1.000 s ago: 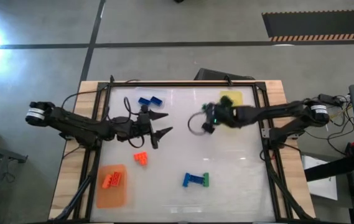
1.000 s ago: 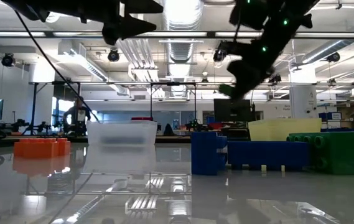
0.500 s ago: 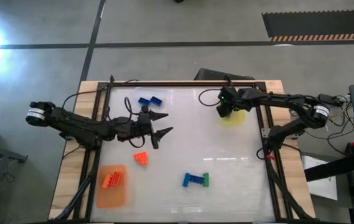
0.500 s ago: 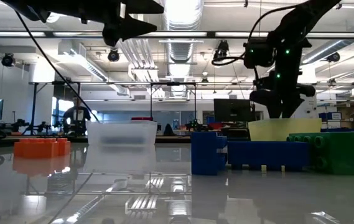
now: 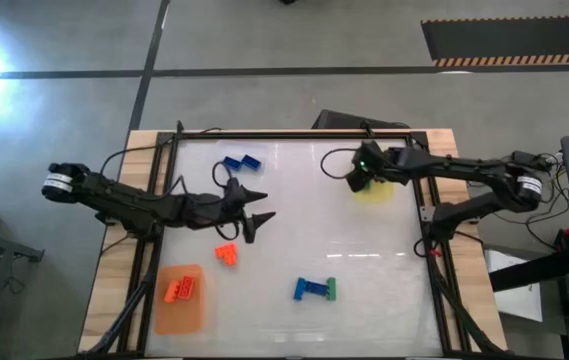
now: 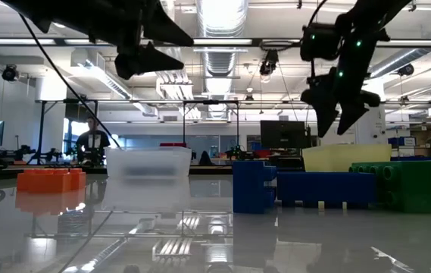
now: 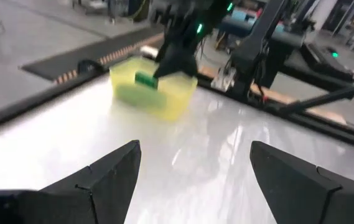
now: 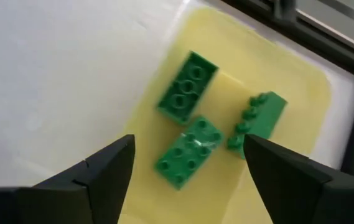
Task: Sort & place blocks by color
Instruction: Put the blue game piece into the transparent bin
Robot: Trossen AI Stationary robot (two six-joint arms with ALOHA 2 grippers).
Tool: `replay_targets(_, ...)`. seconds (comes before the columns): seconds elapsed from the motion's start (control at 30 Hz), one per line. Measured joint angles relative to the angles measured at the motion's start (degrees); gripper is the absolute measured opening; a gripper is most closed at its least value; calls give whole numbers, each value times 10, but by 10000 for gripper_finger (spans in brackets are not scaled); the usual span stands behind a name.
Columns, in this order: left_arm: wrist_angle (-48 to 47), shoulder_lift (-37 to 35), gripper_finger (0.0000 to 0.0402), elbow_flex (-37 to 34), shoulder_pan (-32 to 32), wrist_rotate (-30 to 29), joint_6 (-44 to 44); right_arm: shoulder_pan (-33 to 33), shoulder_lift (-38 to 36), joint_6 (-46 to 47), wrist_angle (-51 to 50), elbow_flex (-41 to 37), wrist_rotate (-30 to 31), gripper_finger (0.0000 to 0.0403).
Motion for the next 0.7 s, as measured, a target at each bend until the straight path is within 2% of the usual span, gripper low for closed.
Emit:
replay_targets(0.17, -16, 0, 288, 0, -23, 12, -4, 67, -39, 7, 5, 0, 0, 275)
replay_targets(0.5, -10, 0, 288, 10, -58, 11, -21, 263, -60, -23, 91, 0, -9, 252)
replay_targets(0.7, 4, 0, 288, 16, -85, 11, -47, 371, -26, -92, 212, 1, -84, 242)
